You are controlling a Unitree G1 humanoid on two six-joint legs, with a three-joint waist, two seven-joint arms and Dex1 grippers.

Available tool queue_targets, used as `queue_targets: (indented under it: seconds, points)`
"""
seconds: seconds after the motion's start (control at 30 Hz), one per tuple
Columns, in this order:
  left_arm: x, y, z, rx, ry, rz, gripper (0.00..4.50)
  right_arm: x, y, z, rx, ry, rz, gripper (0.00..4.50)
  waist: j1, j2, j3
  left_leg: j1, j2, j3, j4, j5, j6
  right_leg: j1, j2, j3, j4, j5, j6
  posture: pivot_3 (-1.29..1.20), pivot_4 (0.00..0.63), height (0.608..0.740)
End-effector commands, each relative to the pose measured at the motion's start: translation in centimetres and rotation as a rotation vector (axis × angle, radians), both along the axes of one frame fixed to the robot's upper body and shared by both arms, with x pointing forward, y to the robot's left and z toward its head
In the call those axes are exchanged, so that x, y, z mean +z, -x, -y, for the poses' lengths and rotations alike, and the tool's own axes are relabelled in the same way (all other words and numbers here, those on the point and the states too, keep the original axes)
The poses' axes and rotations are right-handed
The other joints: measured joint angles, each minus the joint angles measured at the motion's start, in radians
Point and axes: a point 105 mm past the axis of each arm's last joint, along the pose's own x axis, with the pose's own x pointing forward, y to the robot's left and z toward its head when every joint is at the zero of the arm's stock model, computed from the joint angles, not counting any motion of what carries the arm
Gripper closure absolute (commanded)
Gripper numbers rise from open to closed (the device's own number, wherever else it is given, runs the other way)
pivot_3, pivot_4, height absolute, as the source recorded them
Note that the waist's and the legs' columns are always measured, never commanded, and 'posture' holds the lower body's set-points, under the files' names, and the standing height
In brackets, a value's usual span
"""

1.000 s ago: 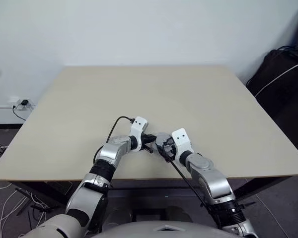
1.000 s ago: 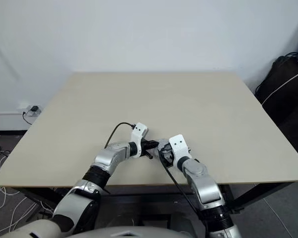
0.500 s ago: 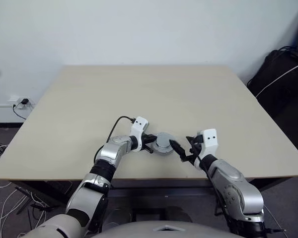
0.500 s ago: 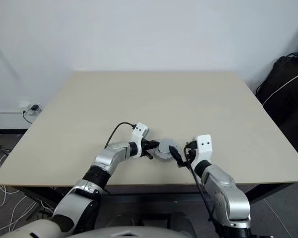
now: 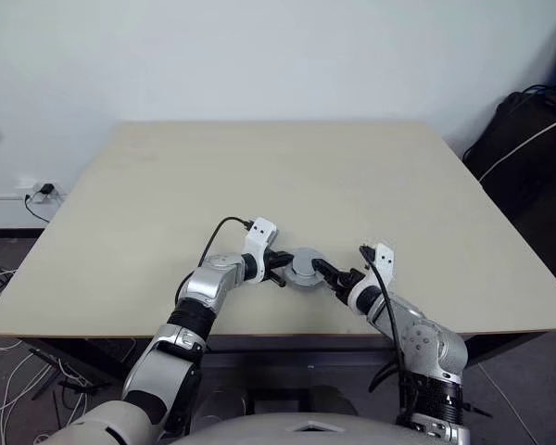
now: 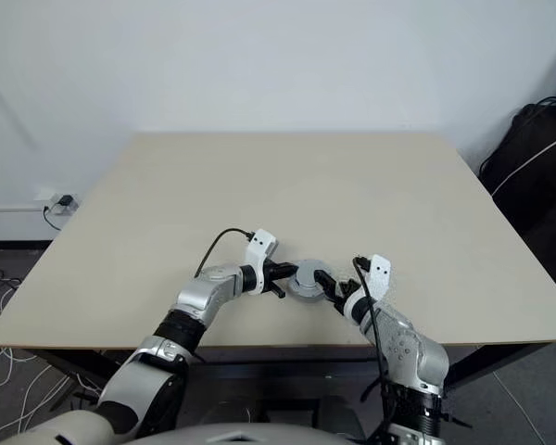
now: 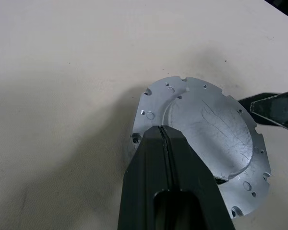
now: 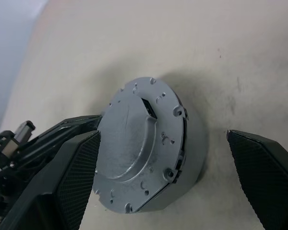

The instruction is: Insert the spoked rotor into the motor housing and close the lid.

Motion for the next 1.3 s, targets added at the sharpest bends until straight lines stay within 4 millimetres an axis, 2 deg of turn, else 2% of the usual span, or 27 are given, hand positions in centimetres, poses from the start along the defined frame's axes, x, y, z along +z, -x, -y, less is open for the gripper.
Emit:
queue_targets:
  seconds: [0.03, 0.33, 0.73, 0.8, 0.97, 1.2, 1.3]
  points:
    - [-0.2, 0.4, 0.5, -0.026, 0.002, -0.011, 4.50, 0.6, -0.4, -0.5, 0.008, -0.069, 0.001, 0.02, 0.000, 0.000, 0.000, 0.000, 0.000, 0.000, 0.000, 0.000, 0.000, 0.000, 0.000, 0.000, 0.000, 0.000, 0.000, 0.00, 0.000, 0.740]
    - [-0.1, 0.4, 0.5, -0.027, 0.005, -0.010, 4.50, -0.6, 0.2, -2.3, 0.048, -0.214, -0.084, 0.02, -0.006, 0.002, -0.001, 0.001, 0.000, 0.000, 0.000, 0.000, 0.000, 0.001, 0.000, 0.000, 0.000, 0.000, 0.000, 0.00, 0.000, 0.740]
    - [-0.2, 0.5, 0.3, -0.026, 0.003, -0.012, 4.50, 0.4, 0.5, -5.9, 0.144, -0.531, -0.104, 0.02, -0.027, 0.004, -0.003, 0.001, 0.001, 0.001, 0.000, 0.000, 0.000, 0.002, 0.001, 0.001, 0.001, 0.000, 0.000, 0.00, 0.000, 0.740]
    - [-0.2, 0.5, 0.2, -0.026, 0.001, -0.013, 4.50, 0.3, 0.4, -6.1, 0.135, -0.549, -0.112, 0.02, -0.033, 0.004, -0.003, 0.001, 0.001, 0.001, 0.000, 0.000, 0.000, 0.002, 0.001, 0.001, 0.001, 0.000, 0.000, 0.00, 0.000, 0.740]
    - [-0.3, 0.5, 0.1, -0.024, -0.001, -0.014, 4.50, -1.7, -0.3, -5.7, 0.016, -0.541, -0.180, 0.02, -0.044, 0.003, -0.005, 0.005, 0.001, 0.001, 0.000, 0.000, 0.000, 0.004, 0.001, 0.001, 0.001, 0.000, 0.000, 0.00, 0.000, 0.740]
    - [-0.4, 0.6, -0.1, -0.022, -0.005, -0.016, 4.50, -1.6, -0.2, -6.1, 0.031, -0.555, -0.185, 0.02, -0.050, 0.002, -0.008, 0.007, 0.001, 0.001, 0.001, -0.002, -0.004, 0.007, 0.001, 0.001, 0.001, 0.001, 0.003, 0.00, 0.000, 0.740]
    - [-0.4, 0.6, -0.1, -0.022, -0.005, -0.016, 4.50, -1.6, 0.1, -6.3, 0.043, -0.546, -0.188, 0.58, -0.051, 0.002, -0.008, 0.007, 0.001, 0.001, 0.001, -0.002, -0.004, 0.006, 0.001, 0.001, 0.001, 0.001, 0.003, 0.00, 0.000, 0.740]
